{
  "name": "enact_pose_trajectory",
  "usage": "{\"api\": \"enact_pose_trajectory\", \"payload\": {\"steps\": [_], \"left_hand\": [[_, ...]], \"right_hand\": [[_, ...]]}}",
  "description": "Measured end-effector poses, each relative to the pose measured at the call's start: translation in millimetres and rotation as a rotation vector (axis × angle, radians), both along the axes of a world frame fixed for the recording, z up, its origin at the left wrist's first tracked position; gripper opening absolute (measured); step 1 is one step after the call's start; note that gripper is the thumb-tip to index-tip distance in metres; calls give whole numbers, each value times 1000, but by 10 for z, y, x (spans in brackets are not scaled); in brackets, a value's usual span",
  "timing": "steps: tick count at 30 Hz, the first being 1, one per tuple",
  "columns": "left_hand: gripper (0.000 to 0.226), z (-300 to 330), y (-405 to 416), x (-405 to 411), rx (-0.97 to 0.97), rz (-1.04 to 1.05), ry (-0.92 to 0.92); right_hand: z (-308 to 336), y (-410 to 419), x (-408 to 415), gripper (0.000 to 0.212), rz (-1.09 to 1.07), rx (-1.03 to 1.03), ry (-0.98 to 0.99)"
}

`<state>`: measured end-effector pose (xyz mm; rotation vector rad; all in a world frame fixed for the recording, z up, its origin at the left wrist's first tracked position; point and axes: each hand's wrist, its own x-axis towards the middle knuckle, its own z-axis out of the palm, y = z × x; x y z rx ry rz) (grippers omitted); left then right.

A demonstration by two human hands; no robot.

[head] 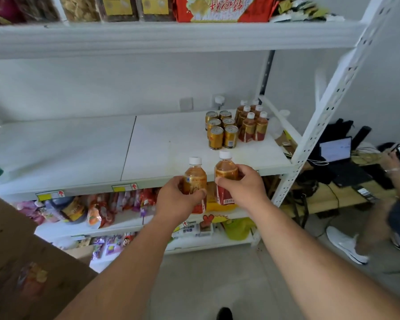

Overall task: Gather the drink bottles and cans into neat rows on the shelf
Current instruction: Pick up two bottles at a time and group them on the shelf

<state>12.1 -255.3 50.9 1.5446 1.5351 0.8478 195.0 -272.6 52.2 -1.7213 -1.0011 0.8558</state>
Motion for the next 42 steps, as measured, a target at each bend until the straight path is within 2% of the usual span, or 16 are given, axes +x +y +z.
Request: {"api": "enact_pose_trajectory", "payload": {"steps": [10,19,24,33,42], "left_hand": [[40,82,-145,617,-22,-36,-3],[52,154,42,1494,-11,-12,-10],[48,135,169,1832,3,5,12],[53,23,788,2147,-21,-6,32],[34,-130,1570,2337,-13,-83,18]], "right_hand": [[-2,-207,633,35,-22,2,28],[25,-15,1503,42,-24,10,37],[-27,137,1834,44,-47,9,52],[-78,645,2122,48,-60,-21,26],[-186,1340,2255,38,-82,-55,-14]]}}
